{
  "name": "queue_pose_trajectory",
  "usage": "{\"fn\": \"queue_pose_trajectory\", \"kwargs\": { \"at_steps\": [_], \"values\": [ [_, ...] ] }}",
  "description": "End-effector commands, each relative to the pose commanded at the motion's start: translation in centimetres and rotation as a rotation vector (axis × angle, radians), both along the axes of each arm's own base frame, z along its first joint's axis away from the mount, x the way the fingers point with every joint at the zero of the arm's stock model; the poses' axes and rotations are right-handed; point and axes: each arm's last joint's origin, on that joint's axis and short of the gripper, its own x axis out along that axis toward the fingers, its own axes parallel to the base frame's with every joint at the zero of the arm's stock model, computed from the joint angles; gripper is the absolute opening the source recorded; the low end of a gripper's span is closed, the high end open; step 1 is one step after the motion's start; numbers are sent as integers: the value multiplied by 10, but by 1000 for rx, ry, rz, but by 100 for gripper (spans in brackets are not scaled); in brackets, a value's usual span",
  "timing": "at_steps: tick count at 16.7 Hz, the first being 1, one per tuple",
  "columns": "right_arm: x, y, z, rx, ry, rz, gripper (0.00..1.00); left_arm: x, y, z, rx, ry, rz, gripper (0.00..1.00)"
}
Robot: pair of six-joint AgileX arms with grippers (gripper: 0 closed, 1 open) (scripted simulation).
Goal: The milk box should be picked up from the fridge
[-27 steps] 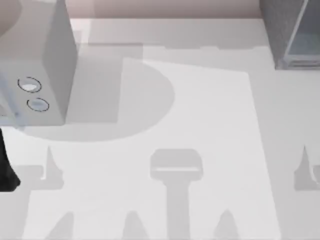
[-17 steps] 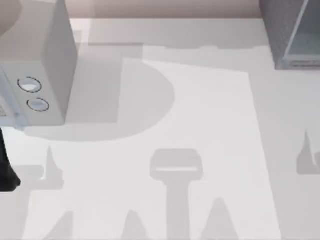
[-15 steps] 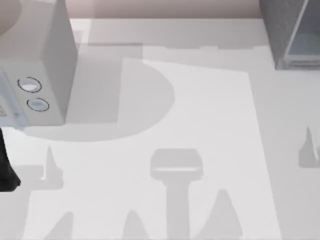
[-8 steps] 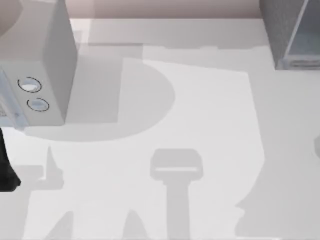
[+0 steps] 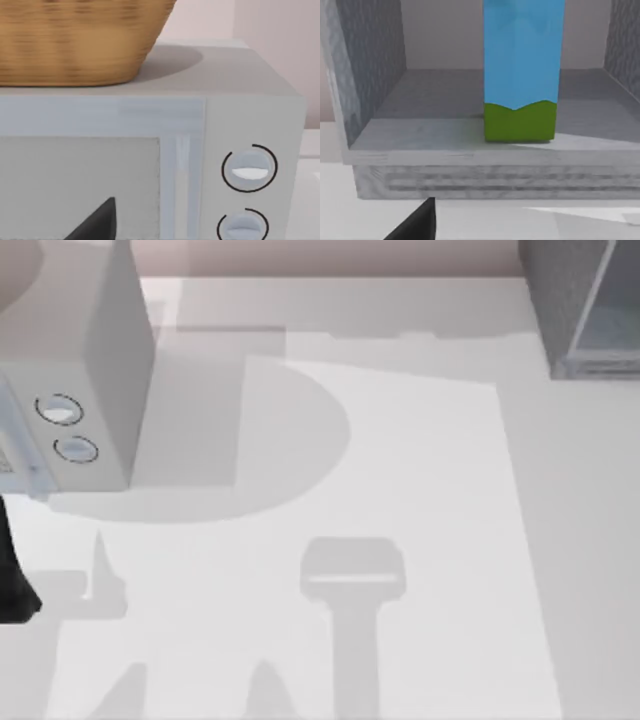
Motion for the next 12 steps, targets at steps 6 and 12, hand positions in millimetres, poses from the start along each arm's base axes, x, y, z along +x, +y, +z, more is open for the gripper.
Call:
{"fn": "queue_pose_trajectory", "kwargs": {
  "at_steps": [6, 12],
  "values": [
    [1, -4, -4, -5, -9, 1, 100, 0, 0, 0, 0, 0, 0, 100],
    [29, -10, -7, 3, 2, -2, 100, 0, 0, 0, 0, 0, 0, 100]
  ]
}}
